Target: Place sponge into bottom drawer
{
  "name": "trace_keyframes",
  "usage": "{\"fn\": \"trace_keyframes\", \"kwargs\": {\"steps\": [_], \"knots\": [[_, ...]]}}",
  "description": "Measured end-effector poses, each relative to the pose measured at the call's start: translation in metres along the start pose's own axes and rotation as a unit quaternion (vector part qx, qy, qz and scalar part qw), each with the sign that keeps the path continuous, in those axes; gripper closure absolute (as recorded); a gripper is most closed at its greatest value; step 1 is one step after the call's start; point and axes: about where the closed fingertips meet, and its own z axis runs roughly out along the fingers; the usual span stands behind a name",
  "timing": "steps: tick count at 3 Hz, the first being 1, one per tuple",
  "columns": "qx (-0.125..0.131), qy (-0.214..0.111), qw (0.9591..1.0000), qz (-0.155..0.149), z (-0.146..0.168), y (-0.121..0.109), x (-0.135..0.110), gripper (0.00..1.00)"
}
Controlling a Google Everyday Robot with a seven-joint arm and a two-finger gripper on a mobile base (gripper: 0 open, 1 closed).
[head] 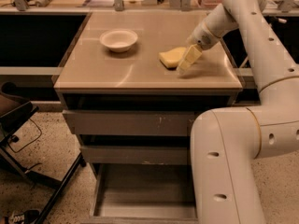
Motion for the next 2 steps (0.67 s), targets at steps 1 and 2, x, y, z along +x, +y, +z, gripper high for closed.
{"fn": "trace_keyframes", "kwargs": {"steps": [1,2], "knots": [[0.0,0.0,1.0,0.0,0.0001,0.0,0.0,0.0],[0.0,0.0,1.0,0.0,0.0001,-0.0001,0.0,0.19]]}}
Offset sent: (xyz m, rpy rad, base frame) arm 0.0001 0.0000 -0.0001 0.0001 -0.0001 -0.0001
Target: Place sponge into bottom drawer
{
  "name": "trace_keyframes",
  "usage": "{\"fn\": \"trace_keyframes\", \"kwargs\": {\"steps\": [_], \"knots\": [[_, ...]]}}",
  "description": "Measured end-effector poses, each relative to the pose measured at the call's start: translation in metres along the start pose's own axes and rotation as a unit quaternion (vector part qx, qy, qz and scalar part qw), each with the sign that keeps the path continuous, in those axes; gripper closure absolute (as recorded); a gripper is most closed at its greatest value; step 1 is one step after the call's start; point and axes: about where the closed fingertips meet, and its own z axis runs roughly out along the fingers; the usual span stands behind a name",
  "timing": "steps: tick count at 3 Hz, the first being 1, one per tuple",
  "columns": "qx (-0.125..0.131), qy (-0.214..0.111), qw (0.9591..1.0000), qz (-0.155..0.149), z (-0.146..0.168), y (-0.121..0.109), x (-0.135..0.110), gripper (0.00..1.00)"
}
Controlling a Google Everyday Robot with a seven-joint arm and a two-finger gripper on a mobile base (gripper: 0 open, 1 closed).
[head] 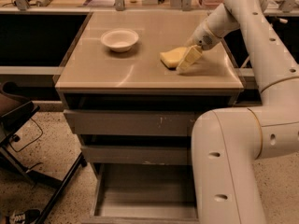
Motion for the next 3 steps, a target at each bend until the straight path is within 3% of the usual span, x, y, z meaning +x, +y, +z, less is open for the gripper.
{"fn": "trace_keyframes", "kwargs": {"steps": [3], "knots": [[0.0,0.0,1.0,0.0,-0.0001,0.0,-0.0001,0.89]]}}
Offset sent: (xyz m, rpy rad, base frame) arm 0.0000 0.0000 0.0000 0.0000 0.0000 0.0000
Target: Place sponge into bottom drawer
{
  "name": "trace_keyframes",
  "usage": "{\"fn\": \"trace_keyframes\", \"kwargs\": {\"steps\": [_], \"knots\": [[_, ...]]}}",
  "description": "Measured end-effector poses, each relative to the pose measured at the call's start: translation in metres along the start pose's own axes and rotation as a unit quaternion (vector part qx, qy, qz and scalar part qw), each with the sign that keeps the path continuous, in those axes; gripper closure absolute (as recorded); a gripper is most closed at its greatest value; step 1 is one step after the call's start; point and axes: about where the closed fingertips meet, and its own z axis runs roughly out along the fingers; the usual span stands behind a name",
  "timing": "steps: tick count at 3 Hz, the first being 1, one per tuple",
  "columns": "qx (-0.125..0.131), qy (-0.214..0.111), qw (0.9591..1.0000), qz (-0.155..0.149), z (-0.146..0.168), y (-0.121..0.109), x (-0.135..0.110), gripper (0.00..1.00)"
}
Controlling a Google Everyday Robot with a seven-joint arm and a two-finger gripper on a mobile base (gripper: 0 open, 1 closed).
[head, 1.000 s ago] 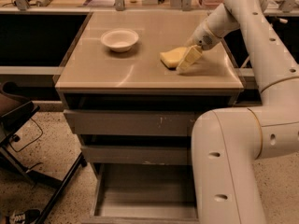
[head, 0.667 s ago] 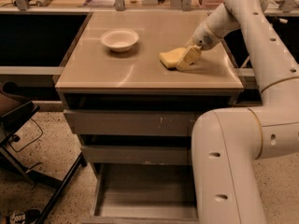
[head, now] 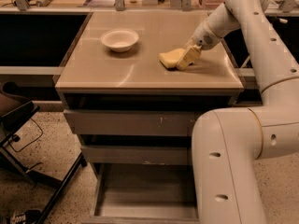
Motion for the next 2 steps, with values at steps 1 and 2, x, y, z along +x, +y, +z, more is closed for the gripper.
{"fn": "trace_keyframes", "kwargs": {"steps": [1,2], "knots": [[0.022,0.002,0.9997,-0.013,-0.023,0.0,-0.006,1.0],[0.089,-0.011,0.9957,-0.023,-0.075,-0.007,-0.008,1.0]]}}
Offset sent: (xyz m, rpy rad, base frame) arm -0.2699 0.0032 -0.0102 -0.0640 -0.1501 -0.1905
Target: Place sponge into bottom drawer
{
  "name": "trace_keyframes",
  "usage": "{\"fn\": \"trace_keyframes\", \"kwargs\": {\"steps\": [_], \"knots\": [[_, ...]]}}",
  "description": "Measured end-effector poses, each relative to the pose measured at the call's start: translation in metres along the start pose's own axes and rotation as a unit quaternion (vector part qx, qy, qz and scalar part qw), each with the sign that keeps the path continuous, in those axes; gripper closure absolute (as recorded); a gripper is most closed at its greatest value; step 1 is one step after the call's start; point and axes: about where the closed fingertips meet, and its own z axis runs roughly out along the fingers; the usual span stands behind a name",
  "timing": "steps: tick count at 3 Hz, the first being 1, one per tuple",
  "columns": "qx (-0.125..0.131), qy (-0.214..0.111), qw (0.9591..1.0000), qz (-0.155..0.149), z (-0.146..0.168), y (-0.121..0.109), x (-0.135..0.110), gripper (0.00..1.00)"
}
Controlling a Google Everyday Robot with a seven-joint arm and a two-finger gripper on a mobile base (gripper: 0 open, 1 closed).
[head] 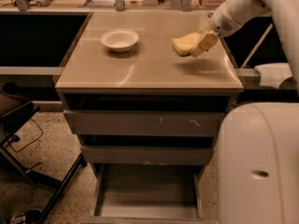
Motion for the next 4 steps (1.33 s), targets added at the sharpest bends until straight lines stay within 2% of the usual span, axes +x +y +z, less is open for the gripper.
{"fn": "trace_keyframes", "kwargs": {"steps": [1,2,3,4], "knots": [[0.1,-0.029,0.9943,-0.022,-0.088,-0.007,0.016,1.0],[0.193,-0.073,0.9776,-0.042,-0.185,0.018,0.008,1.0],[0.235,-0.11,0.9616,-0.089,-0.257,0.088,-0.032,1.0],[0.233,-0.109,0.9608,-0.105,-0.273,0.132,-0.05,1.0]]}}
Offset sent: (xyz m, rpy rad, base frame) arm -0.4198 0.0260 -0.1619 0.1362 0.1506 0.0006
